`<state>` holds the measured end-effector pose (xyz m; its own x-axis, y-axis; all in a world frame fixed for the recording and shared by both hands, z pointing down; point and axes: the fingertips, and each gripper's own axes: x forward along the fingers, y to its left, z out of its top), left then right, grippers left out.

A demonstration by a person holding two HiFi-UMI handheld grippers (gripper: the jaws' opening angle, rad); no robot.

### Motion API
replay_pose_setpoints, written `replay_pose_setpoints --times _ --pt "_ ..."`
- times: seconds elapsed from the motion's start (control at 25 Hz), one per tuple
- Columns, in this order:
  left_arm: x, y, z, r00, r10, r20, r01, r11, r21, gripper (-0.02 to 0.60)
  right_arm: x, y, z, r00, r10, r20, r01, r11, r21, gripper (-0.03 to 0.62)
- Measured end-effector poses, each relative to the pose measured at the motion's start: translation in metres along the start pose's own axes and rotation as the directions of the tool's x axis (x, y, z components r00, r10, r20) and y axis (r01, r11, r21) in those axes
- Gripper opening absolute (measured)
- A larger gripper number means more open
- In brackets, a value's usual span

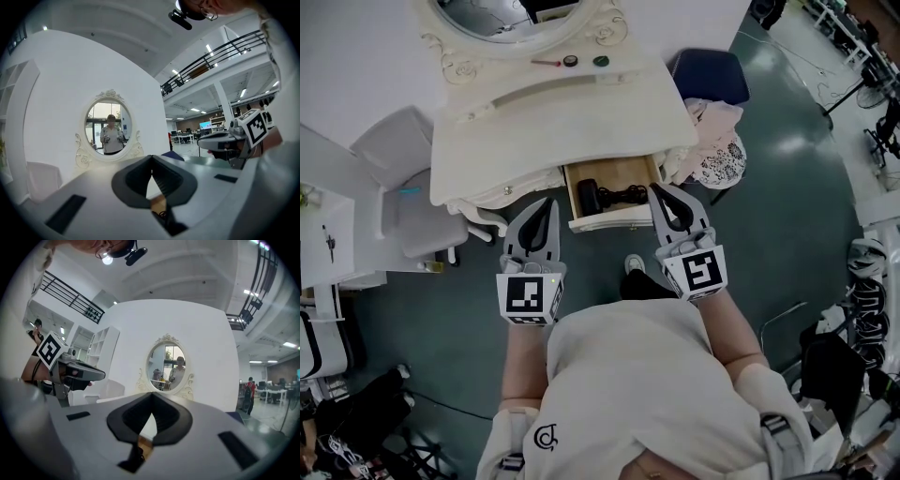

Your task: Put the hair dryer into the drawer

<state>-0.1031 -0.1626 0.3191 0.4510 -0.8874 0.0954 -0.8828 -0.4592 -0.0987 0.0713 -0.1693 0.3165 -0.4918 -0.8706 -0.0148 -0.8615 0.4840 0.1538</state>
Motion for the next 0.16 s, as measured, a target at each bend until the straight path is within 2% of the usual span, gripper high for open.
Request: replay_pose_setpoints --times 0.16 --pt "0.0012 -0.0001 0.0047 1.000 0.001 0.013 -0.001 1.000 0.005 0.012 0.0028 -0.0004 0.0031 1.000 0.016 0.005 -0.016 1.000 0.003 0.003"
